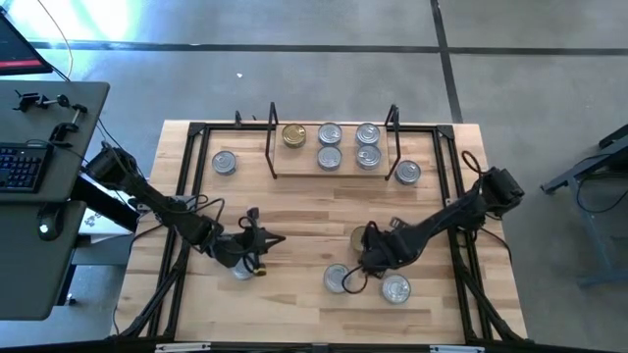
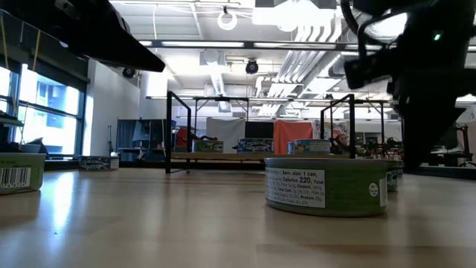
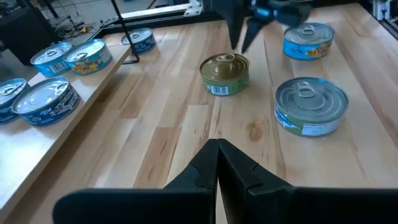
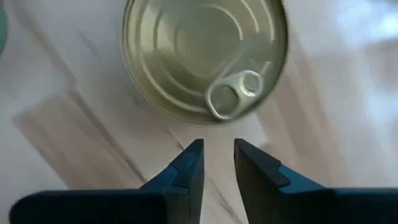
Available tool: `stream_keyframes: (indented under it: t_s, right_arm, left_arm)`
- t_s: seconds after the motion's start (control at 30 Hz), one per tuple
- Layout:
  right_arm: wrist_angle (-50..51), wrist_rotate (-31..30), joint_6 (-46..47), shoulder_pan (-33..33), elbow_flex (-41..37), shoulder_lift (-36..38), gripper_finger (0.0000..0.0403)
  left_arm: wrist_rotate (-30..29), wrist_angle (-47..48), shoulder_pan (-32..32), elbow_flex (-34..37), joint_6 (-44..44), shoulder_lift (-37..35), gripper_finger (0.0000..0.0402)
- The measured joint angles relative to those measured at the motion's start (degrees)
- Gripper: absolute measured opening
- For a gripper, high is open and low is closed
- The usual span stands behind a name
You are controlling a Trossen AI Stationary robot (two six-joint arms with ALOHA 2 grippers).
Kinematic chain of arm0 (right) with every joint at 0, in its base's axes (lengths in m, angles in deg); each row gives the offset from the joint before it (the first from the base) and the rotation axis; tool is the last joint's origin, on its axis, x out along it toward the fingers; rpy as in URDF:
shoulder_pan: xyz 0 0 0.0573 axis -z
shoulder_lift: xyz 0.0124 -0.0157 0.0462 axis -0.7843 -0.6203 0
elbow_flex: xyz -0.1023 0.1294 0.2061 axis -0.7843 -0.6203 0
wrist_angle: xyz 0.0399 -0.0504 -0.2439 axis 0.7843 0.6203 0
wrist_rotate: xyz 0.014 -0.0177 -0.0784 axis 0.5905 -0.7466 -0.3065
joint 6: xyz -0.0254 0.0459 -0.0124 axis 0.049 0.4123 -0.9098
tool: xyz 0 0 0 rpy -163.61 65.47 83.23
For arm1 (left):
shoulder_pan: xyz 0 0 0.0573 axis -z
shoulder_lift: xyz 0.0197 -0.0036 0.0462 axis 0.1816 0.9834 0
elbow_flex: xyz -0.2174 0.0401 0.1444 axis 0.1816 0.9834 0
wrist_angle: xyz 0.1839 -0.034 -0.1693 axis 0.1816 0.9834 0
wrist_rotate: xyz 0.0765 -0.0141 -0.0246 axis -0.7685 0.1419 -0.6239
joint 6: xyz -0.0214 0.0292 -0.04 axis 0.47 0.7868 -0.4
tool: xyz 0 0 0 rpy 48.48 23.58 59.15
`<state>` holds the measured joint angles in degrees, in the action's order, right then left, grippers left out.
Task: Stack canned seafood by type on shelf
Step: Put the green tuna can on the shelf
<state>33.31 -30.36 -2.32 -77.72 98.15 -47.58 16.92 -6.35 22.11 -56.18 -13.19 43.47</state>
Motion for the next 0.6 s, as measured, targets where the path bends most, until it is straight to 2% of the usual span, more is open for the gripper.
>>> stream_keyframes:
  t_s: [0.13,0.23,0.33,0.43,0.6]
  right_arm:
    - [-10.2,3.94,4.77,3.0,-3.85,0.0,0.0078]
    - [-21.76,4.05,0.13,4.33,-4.7,0.0,0.0078]
    - [-32.13,2.63,-8.31,4.7,-4.17,0.02,0.0078]
    - [-34.9,1.8,-18.11,4.66,-1.47,0.02,0.0078]
    - [-32.22,0.36,-29.76,2.93,2.27,0.04,0.0078]
  left_arm:
    - [0.42,-0.13,-0.41,0.0,0.0,0.0,0.0]
    - [1.39,-0.3,-0.45,0.0,0.02,0.0,0.0]
    - [2.64,-0.43,-0.45,0.01,0.34,0.0,0.0]
    - [4.1,-0.87,-0.45,0.02,1.03,0.0,0.0]
    - [4.84,-1.07,-0.45,0.02,2.13,0.0,0.0]
